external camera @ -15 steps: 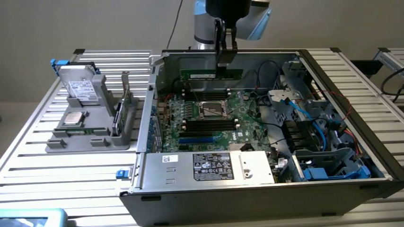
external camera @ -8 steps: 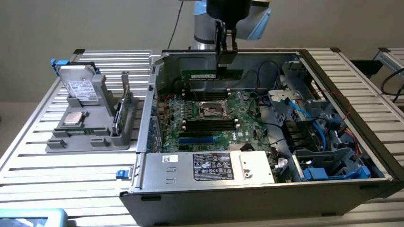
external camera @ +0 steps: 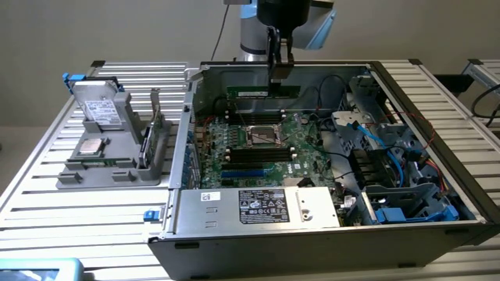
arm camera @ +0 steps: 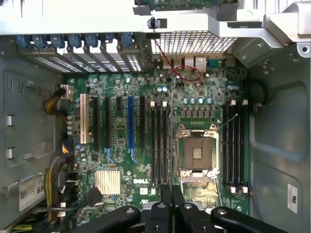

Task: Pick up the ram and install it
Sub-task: 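Insert the ram into the slot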

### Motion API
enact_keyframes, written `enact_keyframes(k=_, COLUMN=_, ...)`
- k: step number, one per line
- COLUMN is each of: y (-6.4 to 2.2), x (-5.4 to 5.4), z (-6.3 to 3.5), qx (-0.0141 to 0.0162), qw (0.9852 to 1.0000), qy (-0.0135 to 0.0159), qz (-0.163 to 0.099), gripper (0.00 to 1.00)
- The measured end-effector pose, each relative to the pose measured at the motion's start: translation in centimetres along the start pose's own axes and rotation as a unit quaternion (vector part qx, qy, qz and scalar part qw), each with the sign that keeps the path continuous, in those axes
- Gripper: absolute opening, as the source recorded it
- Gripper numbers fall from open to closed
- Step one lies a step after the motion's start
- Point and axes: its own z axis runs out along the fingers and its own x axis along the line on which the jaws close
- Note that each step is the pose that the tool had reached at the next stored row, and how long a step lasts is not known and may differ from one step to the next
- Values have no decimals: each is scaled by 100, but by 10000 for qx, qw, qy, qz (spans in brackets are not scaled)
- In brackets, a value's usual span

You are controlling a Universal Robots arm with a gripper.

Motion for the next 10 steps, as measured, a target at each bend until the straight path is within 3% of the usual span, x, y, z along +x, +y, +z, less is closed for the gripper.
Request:
enact_keyframes(k=5, y=-4, x=-36, z=74, qx=1, qw=10000, qy=0, qz=0, gripper=13)
enact_keyframes(k=7, y=-4, x=-45, z=95, qx=1, qw=10000, qy=14, qz=0, gripper=13)
enact_keyframes(k=8, y=-4, x=-46, z=105, qx=2, qw=10000, qy=30, qz=0, gripper=13)
enact_keyframes(k=10, y=-4, x=-49, z=113, qx=6, qw=9999, qy=105, qz=0, gripper=13)
